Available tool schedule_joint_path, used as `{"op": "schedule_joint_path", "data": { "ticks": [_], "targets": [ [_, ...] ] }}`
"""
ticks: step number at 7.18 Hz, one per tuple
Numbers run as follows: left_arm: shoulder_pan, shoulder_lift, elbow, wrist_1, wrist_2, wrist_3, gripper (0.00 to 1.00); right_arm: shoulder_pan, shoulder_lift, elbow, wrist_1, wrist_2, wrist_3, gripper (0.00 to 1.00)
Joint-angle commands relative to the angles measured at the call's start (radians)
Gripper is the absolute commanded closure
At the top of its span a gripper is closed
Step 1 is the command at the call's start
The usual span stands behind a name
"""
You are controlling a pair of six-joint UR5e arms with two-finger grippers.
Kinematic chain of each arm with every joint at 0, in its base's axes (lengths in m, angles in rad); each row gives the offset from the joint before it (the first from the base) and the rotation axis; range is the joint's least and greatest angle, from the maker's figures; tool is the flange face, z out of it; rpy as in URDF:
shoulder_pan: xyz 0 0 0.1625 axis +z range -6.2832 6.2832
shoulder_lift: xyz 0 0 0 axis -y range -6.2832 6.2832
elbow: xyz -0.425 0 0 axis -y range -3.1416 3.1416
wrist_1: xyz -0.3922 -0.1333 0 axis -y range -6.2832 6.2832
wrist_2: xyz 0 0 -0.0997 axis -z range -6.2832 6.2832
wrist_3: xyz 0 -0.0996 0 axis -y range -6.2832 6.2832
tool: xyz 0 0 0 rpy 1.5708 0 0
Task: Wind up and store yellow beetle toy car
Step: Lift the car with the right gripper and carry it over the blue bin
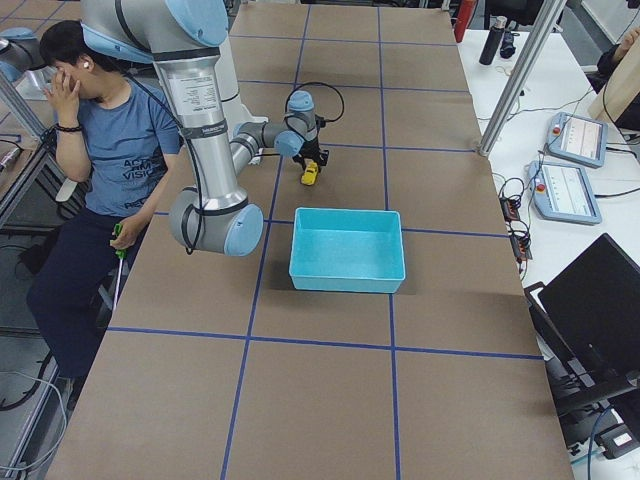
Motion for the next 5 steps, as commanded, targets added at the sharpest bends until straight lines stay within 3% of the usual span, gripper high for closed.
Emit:
{"op": "schedule_joint_path", "data": {
  "ticks": [1,3,5],
  "targets": [
    [-0.002,0.001,-0.002,0.0,-0.002,0.0,0.0,0.013,0.003,0.05,-0.023,0.017,0.006,1.0],
    [-0.002,0.001,-0.003,0.002,-0.002,-0.002,0.0,0.113,0.119,0.117,-0.197,0.123,0.036,1.0],
    [-0.002,0.001,-0.003,0.002,-0.002,0.0,0.0,0.33,0.122,0.206,-0.365,0.278,-0.219,1.0]
  ]
}}
